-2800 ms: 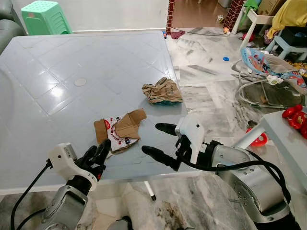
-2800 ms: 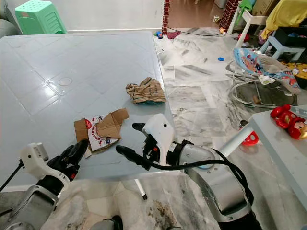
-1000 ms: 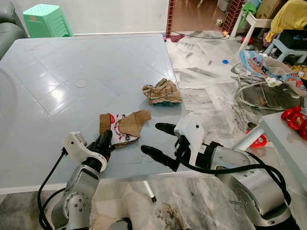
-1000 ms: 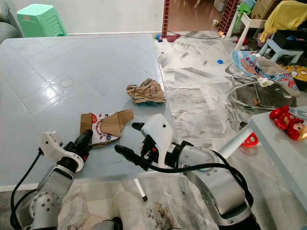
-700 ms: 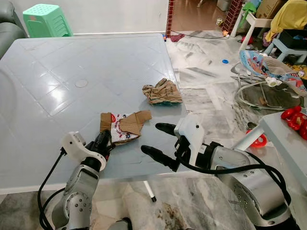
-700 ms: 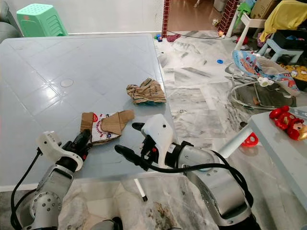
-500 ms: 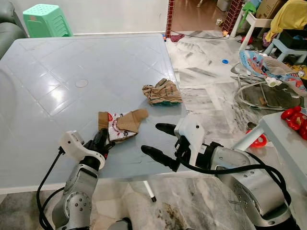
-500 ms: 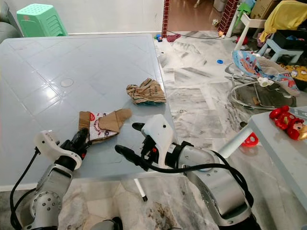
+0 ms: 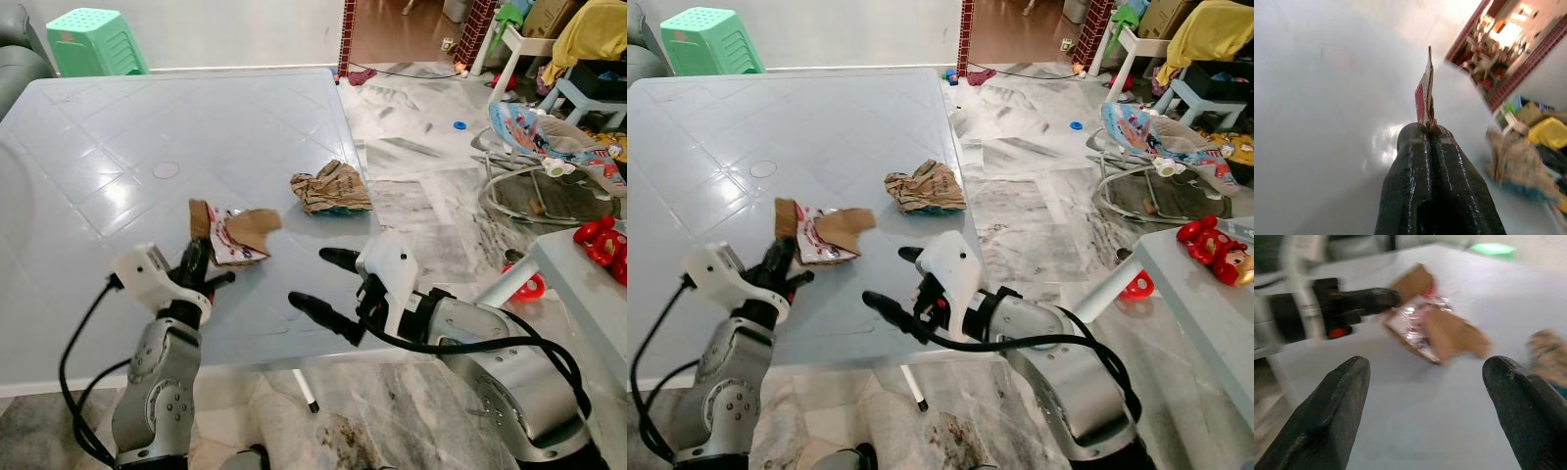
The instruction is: Picking trash to rubbish bin
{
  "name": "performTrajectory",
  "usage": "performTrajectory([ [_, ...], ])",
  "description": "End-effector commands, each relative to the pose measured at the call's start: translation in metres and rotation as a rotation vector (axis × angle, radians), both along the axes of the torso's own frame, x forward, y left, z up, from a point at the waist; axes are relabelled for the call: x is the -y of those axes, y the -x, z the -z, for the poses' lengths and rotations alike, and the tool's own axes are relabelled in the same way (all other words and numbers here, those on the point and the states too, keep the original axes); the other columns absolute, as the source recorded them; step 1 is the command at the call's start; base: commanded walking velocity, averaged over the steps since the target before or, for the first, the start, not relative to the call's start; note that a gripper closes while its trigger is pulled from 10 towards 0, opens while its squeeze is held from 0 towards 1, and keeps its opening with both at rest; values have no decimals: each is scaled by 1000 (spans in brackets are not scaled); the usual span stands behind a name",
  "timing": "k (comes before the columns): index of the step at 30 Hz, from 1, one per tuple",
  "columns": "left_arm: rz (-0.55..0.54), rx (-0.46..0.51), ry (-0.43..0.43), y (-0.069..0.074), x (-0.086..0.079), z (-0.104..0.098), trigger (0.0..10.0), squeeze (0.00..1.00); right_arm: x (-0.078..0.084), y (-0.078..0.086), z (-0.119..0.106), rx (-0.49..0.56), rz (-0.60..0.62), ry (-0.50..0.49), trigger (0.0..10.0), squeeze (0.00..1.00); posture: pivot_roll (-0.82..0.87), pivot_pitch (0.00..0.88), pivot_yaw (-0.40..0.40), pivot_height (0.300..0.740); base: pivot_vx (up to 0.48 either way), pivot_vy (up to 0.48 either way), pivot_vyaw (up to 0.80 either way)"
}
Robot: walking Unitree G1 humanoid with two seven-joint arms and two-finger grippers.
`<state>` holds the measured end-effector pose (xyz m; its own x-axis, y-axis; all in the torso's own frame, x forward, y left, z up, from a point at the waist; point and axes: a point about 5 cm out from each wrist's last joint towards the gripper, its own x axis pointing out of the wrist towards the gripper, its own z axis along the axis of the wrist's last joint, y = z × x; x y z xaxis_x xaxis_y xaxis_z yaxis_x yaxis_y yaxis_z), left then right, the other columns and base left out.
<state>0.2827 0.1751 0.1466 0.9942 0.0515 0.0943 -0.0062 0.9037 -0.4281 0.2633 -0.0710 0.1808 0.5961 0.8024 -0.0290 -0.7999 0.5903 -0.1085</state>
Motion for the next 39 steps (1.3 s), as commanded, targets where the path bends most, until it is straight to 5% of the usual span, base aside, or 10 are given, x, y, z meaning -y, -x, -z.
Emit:
performTrajectory([
  [1,-23,95,-111,-2,3,-24,0,0,10,-17,-11,78,120,-10,10000,0,-39,128,-16,740,0,0,0],
  [5,-10,163,-262,2,10,-36,0,0,13,-36,-17,146,175,0,10000,0,-20,133,-20,740,0,0,0],
  [19,-27,115,-457,28,8,-19,0,0,0,-83,-7,243,258,50,10000,0,67,152,-27,740,0,0,0],
  [21,-37,100,-474,35,3,-17,0,0,3,-93,-8,262,281,72,10000,1000,95,155,-28,740,0,0,0],
  [28,-55,62,-499,49,-7,-12,0,0,0,-113,-14,299,307,106,10000,1000,134,162,-29,740,0,0,0],
  [29,-54,61,-500,50,-6,-12,0,0,-1,-116,-17,306,319,94,10000,169,139,165,-28,740,0,0,0],
  [30,-54,59,-501,51,-6,-13,0,0,-3,-119,-20,312,333,79,10000,0,144,170,-26,740,0,0,0],
  [39,-12,52,-528,57,-3,-15,0,0,1,-129,-19,303,452,52,10000,0,188,181,-2,740,0,0,0],
])
